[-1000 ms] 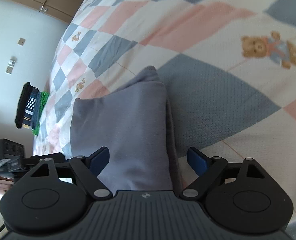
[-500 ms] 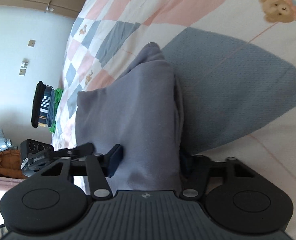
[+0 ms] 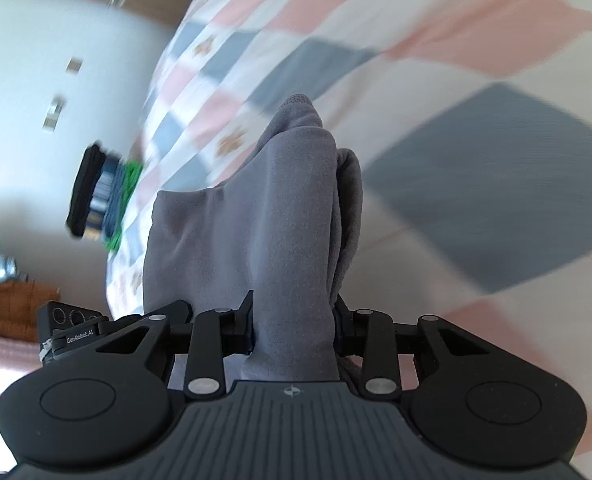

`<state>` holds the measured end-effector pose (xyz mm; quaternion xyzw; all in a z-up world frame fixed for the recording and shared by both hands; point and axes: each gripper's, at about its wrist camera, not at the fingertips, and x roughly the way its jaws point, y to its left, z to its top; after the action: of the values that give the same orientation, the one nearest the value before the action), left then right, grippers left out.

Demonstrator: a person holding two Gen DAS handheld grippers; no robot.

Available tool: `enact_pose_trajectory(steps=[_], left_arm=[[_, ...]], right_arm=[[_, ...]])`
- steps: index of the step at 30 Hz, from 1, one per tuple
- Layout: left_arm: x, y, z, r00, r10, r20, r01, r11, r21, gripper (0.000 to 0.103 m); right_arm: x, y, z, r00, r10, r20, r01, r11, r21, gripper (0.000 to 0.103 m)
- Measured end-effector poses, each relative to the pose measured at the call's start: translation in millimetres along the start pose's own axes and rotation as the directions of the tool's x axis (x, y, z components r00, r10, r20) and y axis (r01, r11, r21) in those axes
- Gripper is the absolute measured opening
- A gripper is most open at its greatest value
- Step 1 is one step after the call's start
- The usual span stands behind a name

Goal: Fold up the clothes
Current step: 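Close the left gripper on the pants edge while the right gripper grasps beside it, then lift the folded pants with both grippers and carry them to the clothes stack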

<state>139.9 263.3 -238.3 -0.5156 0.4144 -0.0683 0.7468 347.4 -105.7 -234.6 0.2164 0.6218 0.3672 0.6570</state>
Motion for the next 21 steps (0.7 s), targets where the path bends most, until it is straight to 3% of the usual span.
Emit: enact_pose_trajectory(steps=[7, 14, 17, 21], left_arm=[[-139, 43, 15, 0.99, 0.085, 0.117, -0.077, 0.995, -0.069, 0.028], [-290, 55, 54, 0.966, 0.165, 0.201, -0.168, 0.986, -0.001, 0.028], [-338, 56, 73, 0.954, 0.165, 0.249, -0.176, 0.984, 0.024, 0.028], [-373, 53, 102, 0.94, 0.141, 0.311, -0.161, 0.986, 0.041, 0.028]], right_arm=[[85, 111, -2, 0.987, 0.019, -0.158, -0.038, 0.992, -0.117, 0.034], [171, 250, -24, 0.968, 0.037, -0.248, -0.082, 0.982, -0.172, 0.034], [197, 306, -35, 0.965, 0.062, -0.255, -0.113, 0.975, -0.189, 0.034], [216, 365, -41, 0.964, 0.089, -0.251, -0.148, 0.962, -0.231, 0.034]])
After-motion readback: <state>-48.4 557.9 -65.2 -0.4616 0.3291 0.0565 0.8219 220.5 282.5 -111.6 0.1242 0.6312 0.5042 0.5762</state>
